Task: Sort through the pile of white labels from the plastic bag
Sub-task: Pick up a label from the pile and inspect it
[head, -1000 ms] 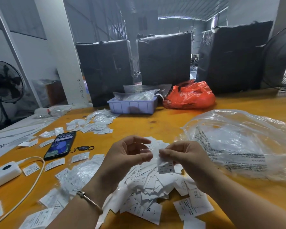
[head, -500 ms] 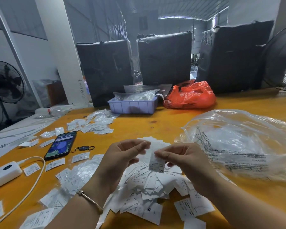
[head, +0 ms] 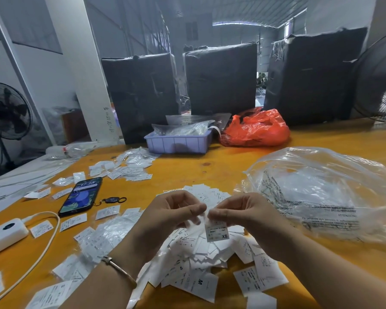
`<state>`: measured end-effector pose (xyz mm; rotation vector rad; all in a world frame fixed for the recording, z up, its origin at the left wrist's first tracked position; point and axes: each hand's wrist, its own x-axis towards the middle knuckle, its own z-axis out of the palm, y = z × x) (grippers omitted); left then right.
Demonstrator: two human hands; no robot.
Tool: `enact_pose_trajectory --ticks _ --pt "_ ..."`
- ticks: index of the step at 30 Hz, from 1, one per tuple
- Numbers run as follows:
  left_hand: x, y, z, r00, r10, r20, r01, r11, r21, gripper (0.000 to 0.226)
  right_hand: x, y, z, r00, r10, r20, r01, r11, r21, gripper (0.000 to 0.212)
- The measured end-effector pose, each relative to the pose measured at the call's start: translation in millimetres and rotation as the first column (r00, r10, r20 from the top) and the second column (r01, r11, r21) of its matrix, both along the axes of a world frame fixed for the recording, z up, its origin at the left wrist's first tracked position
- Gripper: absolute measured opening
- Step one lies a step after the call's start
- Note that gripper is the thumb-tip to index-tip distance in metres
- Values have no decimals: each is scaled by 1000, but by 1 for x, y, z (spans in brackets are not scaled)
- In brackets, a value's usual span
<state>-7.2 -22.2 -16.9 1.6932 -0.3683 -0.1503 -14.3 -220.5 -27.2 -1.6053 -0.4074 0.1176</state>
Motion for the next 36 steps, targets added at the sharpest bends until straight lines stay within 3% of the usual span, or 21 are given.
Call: enact_pose_trajectory --ticks 4,10,14,16,19,21,24,29,36 --pt "0 -1 -2 1000 -7 9 7 1000 -16 20 0 4 -3 1000 19 14 -19 1000 21 23" --pt "-2 -2 -2 998 4 64 -4 1000 5 26 2 0 -7 987 -137 80 129 987 92 30" --pt "-1 -3 -2 993 72 89 -68 997 -40 27 0 2 -5 989 -107 103 101 993 66 21" --pt "-1 -2 -3 985 99 140 -99 995 -8 23 1 2 -4 967 -201 156 185 976 114 6" --pt "0 -3 -6 971 96 220 -123 986 110 12 3 -4 0 869 -408 280 367 911 190 32" --pt "-1 -4 -8 963 72 258 -128 970 207 7 2 -7 6 826 -458 329 394 886 246 44" --pt "-2 -4 -8 965 37 259 -102 964 245 7 -4 -6 11 791 -450 415 376 892 250 52" --pt "-4 -6 -6 963 -25 267 -44 967 249 6 -14 2 14 730 -385 565 384 915 128 57" --pt "-6 -6 -4 960 -36 276 -34 969 243 16 -19 6 12 675 -307 671 376 926 45 60"
